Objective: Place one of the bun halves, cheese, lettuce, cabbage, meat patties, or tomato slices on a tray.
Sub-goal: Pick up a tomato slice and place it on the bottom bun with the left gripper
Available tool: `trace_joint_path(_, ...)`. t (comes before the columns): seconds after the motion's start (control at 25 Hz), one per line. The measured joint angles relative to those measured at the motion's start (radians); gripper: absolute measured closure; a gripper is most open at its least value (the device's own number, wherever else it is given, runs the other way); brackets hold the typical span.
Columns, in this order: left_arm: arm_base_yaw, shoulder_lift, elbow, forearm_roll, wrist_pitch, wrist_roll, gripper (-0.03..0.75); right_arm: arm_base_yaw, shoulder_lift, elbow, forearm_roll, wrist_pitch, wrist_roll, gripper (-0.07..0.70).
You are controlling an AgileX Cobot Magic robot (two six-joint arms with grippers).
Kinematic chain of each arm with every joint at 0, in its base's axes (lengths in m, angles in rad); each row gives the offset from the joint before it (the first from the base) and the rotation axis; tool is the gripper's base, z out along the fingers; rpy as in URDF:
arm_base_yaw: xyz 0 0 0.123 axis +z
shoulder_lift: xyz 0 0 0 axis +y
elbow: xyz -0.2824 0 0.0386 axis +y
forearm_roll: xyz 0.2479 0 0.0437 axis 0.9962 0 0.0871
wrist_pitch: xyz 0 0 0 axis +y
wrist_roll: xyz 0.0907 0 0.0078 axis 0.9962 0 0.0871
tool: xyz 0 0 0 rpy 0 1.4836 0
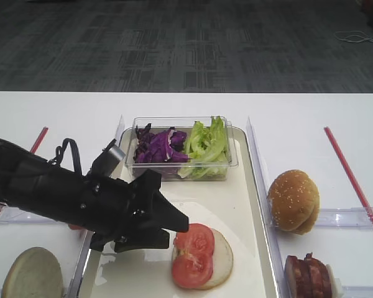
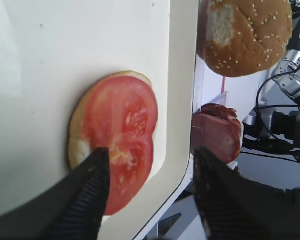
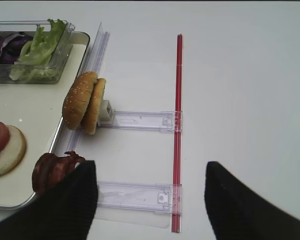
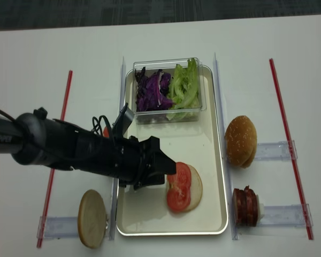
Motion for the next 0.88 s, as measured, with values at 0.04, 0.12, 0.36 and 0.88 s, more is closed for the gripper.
trace_joint_path(0.04,0.0,0.0,0.0,0.008,0.005,-0.002,0.328,0.0,0.0,0.0,0.0,0.0,0.0,0.163)
trace_joint_path(0.12,0.001,0.0,0.0,0.023,0.007,-0.018,0.329,0.0,0.0,0.0,0.0,0.0,0.0,0.163)
trace_joint_path(0.36,0.002,0.0,-0.032,0.115,0.009,-0.086,0.331,0.0,0.0,0.0,0.0,0.0,0.0,0.163)
trace_joint_path(0.88,0.002,-0.036,-0.227,0.36,0.026,-0.322,0.335,0.0,0.0,0.0,0.0,0.0,0.0,0.163)
